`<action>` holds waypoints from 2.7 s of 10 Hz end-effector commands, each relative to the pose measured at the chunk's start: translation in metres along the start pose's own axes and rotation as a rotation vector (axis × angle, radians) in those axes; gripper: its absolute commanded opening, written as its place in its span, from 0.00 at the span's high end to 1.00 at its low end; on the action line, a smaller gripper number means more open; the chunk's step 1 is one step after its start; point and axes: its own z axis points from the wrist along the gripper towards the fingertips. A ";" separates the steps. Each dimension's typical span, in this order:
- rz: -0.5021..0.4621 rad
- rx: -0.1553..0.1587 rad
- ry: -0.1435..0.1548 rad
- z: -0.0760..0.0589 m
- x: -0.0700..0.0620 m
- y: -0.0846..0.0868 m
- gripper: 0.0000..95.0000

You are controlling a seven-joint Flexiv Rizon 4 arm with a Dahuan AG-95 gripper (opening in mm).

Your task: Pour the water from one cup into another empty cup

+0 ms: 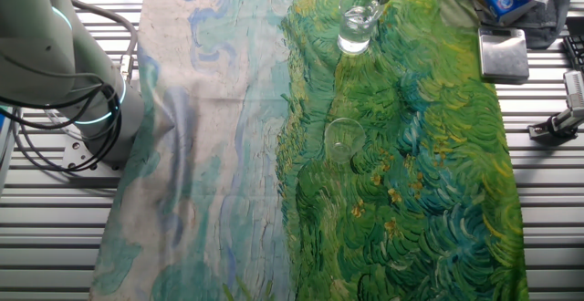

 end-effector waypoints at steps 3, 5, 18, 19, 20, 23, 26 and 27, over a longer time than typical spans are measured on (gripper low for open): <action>-0.003 0.003 0.010 0.000 -0.001 0.000 1.00; -0.008 0.008 0.014 -0.006 -0.015 0.016 1.00; -0.020 0.011 -0.006 0.020 -0.046 0.046 0.80; -0.019 0.010 -0.006 0.022 -0.046 0.046 0.80; -0.020 0.009 -0.006 0.023 -0.047 0.047 0.80; -0.017 0.014 -0.016 0.035 -0.049 0.048 0.80; -0.018 0.017 -0.019 0.040 -0.051 0.048 0.80; -0.016 0.018 -0.017 0.041 -0.051 0.048 0.80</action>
